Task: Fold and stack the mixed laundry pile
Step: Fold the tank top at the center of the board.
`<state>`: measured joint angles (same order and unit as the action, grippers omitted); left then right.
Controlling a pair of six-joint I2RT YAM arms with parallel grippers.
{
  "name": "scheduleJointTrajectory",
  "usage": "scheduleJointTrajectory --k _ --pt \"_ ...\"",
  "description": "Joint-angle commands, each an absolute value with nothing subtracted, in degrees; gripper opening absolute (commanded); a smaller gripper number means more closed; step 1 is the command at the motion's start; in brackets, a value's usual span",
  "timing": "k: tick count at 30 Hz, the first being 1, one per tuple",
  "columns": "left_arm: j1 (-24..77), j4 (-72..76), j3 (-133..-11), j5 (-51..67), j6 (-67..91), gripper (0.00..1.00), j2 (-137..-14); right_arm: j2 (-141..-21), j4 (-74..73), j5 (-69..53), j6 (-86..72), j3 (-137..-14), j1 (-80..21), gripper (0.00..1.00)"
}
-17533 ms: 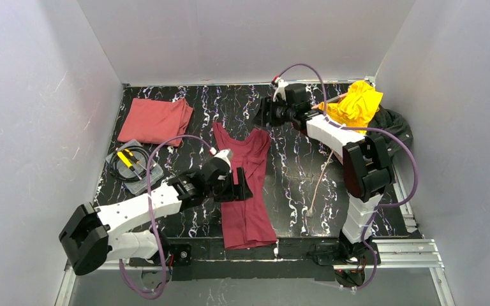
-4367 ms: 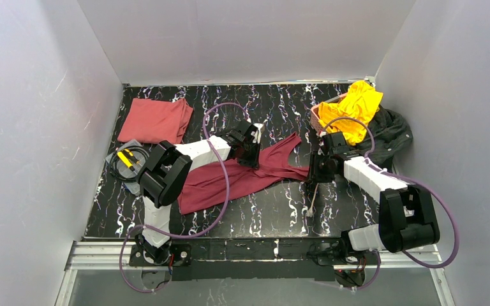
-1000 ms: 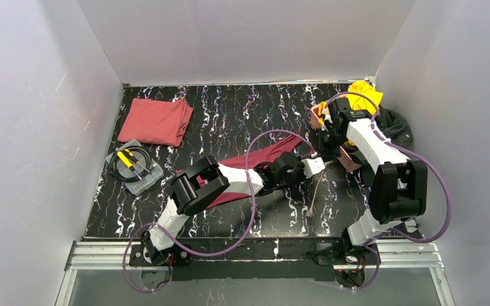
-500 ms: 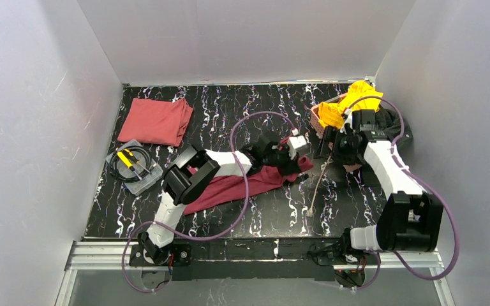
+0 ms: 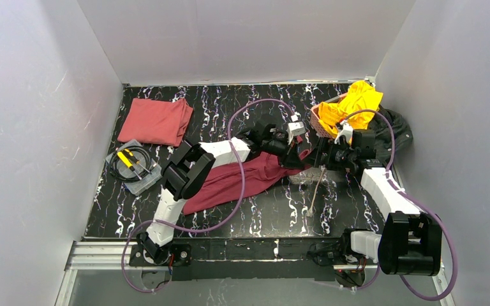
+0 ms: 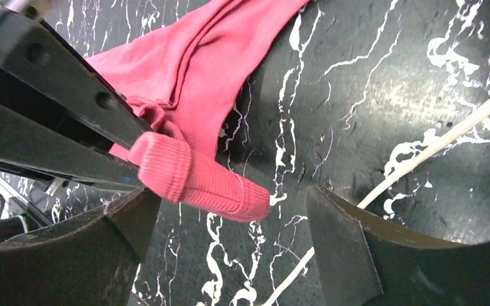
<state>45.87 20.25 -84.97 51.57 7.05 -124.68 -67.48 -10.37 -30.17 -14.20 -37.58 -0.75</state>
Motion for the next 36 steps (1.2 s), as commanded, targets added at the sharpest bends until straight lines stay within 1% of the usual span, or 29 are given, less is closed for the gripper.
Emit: scheduleJointTrajectory --k 1,3,4,8,11,13,14,15,16,20,21,24,25,27,28,30,32,36 --pt "45.6 17.3 -88.4 59.0 9.7 0.0 -125.8 -67.3 -5.0 -31.2 -12.5 -37.4 -0.5 0.93" --pt "45.5 16.7 -89.0 60.0 9.9 0.0 -126.0 -67.1 -4.8 -31.3 -12.6 -37.2 -0.6 0.92" --pt "45.4 16.4 -89.3 60.3 9.9 0.0 -126.2 -67.0 -4.3 -31.9 -12.6 -37.1 -0.6 0.9" --pt "45.0 15.2 -90.8 61.9 10.6 0.0 -127.2 -67.9 -3.3 -35.3 -13.2 -36.9 -0.6 0.73" --pt "44.8 14.8 -91.1 62.3 10.6 0.0 -127.2 -69.2 -2.9 -36.9 -13.5 -37.1 -0.6 0.55" --pt "44.7 14.3 -91.4 62.6 10.6 0.0 -127.3 -70.0 -2.7 -38.2 -13.8 -37.2 -0.6 0.48" --pt "44.7 14.1 -91.5 62.6 10.4 0.0 -127.4 -70.3 -2.8 -38.6 -13.8 -37.3 -0.5 0.41" --pt "44.6 13.8 -91.6 62.5 10.4 0.0 -127.4 -70.6 -2.7 -38.7 -13.9 -37.3 -0.5 0.37" --pt "44.5 13.5 -91.7 62.6 10.3 0.0 -127.4 -70.7 -2.8 -38.8 -14.0 -37.3 -0.5 0.27" --pt "44.4 12.9 -91.8 62.2 10.4 0.0 -127.5 -70.4 -2.8 -39.2 -14.3 -37.4 -0.5 0.06" --pt "44.4 12.9 -91.9 62.2 10.4 0.0 -127.6 -70.4 -3.0 -39.0 -14.2 -37.5 -0.5 0.01" --pt "44.4 12.2 -92.1 61.1 10.0 0.0 -127.5 -69.7 -5.1 -35.9 -14.1 -38.0 -0.5 0.01" --pt "44.4 12.0 -91.9 60.0 9.8 0.05 -127.2 -69.2 -6.5 -34.1 -13.8 -38.3 -0.6 0.01" --pt "44.4 11.7 -90.6 55.9 8.5 0.32 -125.7 -67.9 -9.2 -29.1 -13.8 -38.8 -0.5 0.01" --pt "44.4 11.7 -89.5 53.4 7.7 0.42 -124.6 -67.4 -10.6 -26.0 -14.0 -39.2 -0.5 0.01" --pt "44.5 11.6 -87.1 47.1 6.0 0.66 -121.6 -67.2 -14.4 -19.9 -14.3 -40.5 -0.5 0.01" --pt "44.4 11.6 -84.7 41.6 4.7 0.73 -118.3 -67.8 -17.4 -15.1 -14.3 -41.7 -0.5 0.01" --pt "44.5 12.7 -76.5 31.3 2.3 0.76 -109.2 -70.6 -20.4 -11.9 -15.0 -44.0 -0.6 0.01"
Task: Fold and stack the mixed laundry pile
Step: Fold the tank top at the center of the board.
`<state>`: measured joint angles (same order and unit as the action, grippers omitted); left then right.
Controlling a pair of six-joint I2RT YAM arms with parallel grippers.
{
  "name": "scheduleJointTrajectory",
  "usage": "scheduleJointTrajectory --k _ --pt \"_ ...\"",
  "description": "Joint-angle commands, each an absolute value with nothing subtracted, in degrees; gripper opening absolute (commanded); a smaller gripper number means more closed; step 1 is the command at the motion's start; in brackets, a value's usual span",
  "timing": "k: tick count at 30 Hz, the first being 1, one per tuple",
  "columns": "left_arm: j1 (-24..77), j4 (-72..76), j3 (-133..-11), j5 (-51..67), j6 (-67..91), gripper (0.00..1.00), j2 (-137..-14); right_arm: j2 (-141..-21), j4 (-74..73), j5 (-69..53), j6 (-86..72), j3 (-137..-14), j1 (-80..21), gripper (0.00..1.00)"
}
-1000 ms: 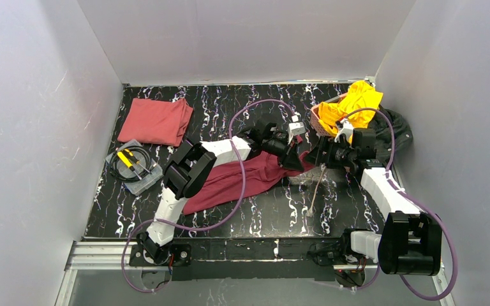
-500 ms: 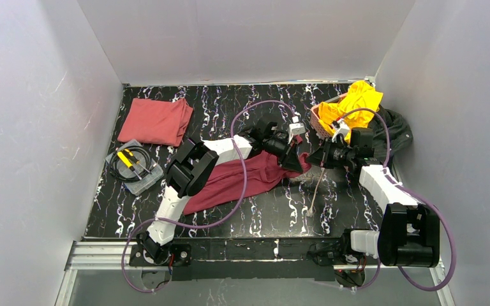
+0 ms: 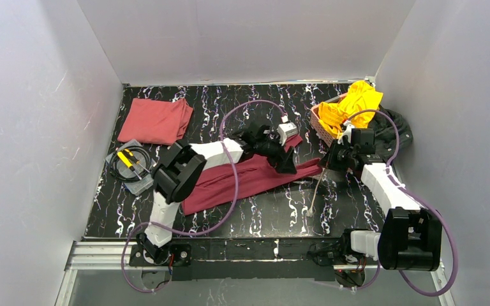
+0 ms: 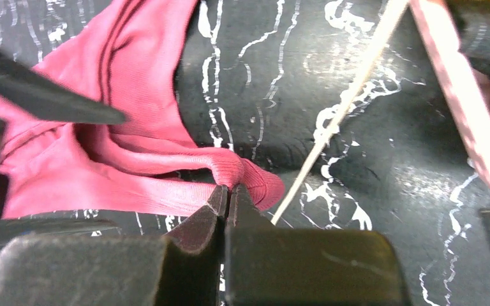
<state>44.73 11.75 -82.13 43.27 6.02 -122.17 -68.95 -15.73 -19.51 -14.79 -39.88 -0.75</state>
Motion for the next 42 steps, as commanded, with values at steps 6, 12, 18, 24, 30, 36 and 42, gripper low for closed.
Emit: scheduleJointTrajectory --k 6,12,18,24,30,36,42 --pt "44.4 12.9 -64.0 17.6 2.6 0.77 -97.3 -75.6 -23.0 -10.3 -14.7 -47.7 -0.5 0.01" --pt "44.4 12.6 -50.1 9.0 11.2 0.77 -85.9 -80.2 -23.1 -9.6 -14.4 -50.2 -0.5 0.01" --pt "44.1 11.5 -35.9 -1.4 18.1 0.78 -76.5 -84.9 -23.1 -7.2 -14.0 -53.1 -0.5 0.01" --pt "43.4 10.2 -27.3 -6.8 23.1 0.79 -69.1 -89.4 -21.7 -6.5 -13.9 -54.8 -0.5 0.01" --pt "42.5 1.2 -26.4 -8.8 25.3 0.83 -56.7 -92.9 -21.0 -8.3 -12.9 -58.6 -0.5 0.11" --pt "38.1 -15.2 -27.1 -12.6 26.2 0.91 -51.1 -92.6 -22.6 -12.4 -11.2 -62.5 -1.3 0.59" --pt "33.7 -18.7 -25.5 -10.6 30.5 0.77 -50.8 -88.4 -24.9 -13.7 -10.9 -64.3 -2.1 0.74"
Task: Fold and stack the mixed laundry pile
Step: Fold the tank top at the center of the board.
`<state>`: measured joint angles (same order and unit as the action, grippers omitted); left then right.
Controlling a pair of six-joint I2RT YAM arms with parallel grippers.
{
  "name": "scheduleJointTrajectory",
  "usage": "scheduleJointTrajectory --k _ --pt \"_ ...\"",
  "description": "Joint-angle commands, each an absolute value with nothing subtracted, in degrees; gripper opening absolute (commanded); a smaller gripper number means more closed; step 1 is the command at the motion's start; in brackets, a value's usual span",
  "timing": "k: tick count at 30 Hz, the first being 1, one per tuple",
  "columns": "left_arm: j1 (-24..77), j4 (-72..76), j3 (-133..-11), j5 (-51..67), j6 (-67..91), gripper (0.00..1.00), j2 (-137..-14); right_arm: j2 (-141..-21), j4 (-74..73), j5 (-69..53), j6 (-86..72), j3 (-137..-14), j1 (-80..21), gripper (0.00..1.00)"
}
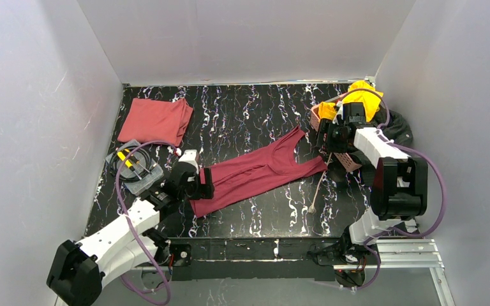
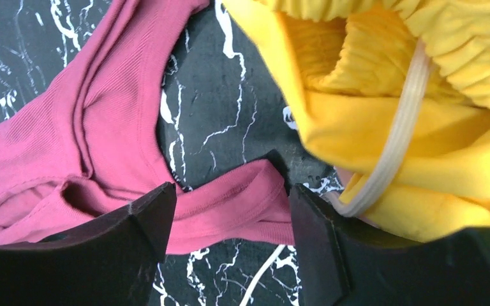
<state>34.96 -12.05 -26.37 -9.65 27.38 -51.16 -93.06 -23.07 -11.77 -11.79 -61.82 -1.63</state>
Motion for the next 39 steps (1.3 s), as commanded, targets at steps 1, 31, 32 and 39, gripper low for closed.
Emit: scheduleJointTrajectory --k 1,31,32,39 --pt "33.6 -19.1 -25.5 -11.1 30.7 0.71 -51.1 -87.6 -25.0 -14.3 -11.2 -64.2 -2.2 0.75" --pt "29.8 -13.7 -28.5 -14.4 28.6 0.33 -61.7 -80.1 -28.7 -17.0 -9.9 -60.7 -2.6 0.71" --pt "29.8 -13.9 -28.4 -14.8 28.7 0.33 -61.2 -80.2 -28.7 -17.1 -9.9 -60.8 -2.6 0.71" --pt "29.4 -13.2 -28.0 -15.3 28.4 0.32 -60.0 -80.7 -28.9 -17.2 -9.6 -60.7 -2.6 0.7"
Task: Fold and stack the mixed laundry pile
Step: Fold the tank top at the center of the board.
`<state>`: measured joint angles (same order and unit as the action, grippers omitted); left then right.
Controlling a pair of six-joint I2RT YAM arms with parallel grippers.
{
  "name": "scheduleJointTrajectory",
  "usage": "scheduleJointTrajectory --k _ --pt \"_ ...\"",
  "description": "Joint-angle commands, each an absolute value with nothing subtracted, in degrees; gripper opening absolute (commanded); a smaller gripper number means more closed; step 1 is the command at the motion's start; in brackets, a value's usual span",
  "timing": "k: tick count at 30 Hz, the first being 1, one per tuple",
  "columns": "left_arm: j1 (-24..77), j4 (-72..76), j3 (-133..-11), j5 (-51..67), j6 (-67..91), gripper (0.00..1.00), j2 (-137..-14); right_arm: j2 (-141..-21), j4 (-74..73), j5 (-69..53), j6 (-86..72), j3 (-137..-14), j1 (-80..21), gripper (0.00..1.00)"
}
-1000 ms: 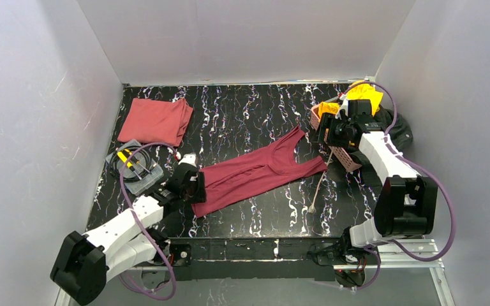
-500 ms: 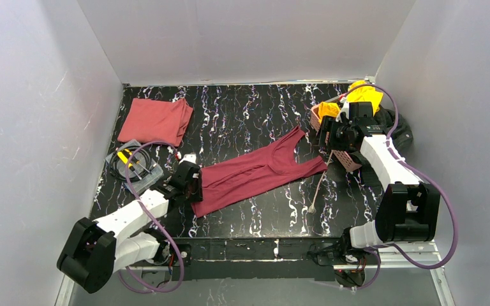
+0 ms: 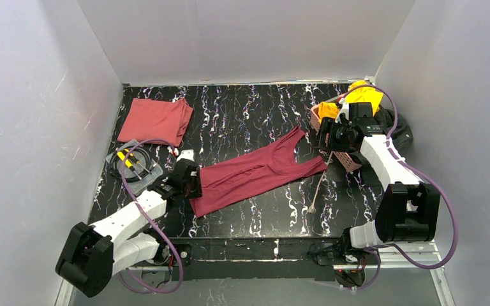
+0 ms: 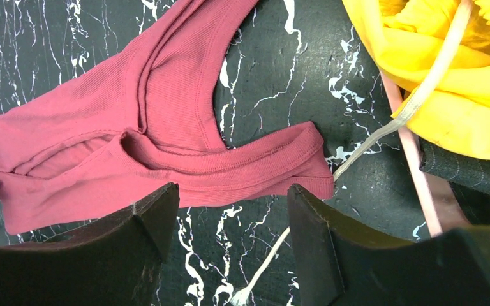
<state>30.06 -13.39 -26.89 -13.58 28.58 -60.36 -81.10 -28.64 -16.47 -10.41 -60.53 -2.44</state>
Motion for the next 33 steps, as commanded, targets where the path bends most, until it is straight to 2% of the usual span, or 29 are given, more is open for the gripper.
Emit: scheduleJointTrajectory --k 1,4,7,10,11,14,16,24,33 --pt "29.4 -13.1 -28.2 -15.2 28.3 0.31 -60.6 -80.8 -28.8 -17.3 -9.6 -60.7 -2.6 0.7" --pt "29.3 -13.1 -28.7 -14.7 28.2 0.2 -62.0 -81.0 -28.9 -17.3 -9.5 -60.7 -2.6 0.7" --pt "29.1 -12.7 -28.6 -14.5 28.3 0.25 -62.9 -81.2 -28.9 -17.3 -9.5 -60.7 -2.6 0.7" --pt "28.8 -12.2 -28.9 -13.9 28.1 0.25 -64.4 -81.3 -29.0 -17.4 -9.3 -60.8 -2.6 0.69" --pt "28.7 -12.3 -29.0 -13.9 28.2 0.23 -64.8 -81.3 -29.0 -17.4 -9.4 -60.7 -2.6 0.69" --pt "28.4 -12.8 -29.1 -14.4 28.9 0.06 -64.9 -81.2 -29.0 -17.4 -9.3 -60.8 -2.6 0.69" --pt "28.2 -13.6 -28.7 -15.3 29.9 0.0 -64.0 -81.1 -29.0 -17.3 -9.3 -60.8 -2.6 0.69" --pt "26.4 -15.1 -25.7 -17.0 33.8 0.0 -57.8 -81.2 -28.9 -17.9 -9.4 -60.6 -2.7 0.69" --pt "23.5 -19.5 -27.3 -17.3 37.3 0.0 -60.6 -81.1 -28.9 -18.5 -9.2 -60.3 -2.7 0.69"
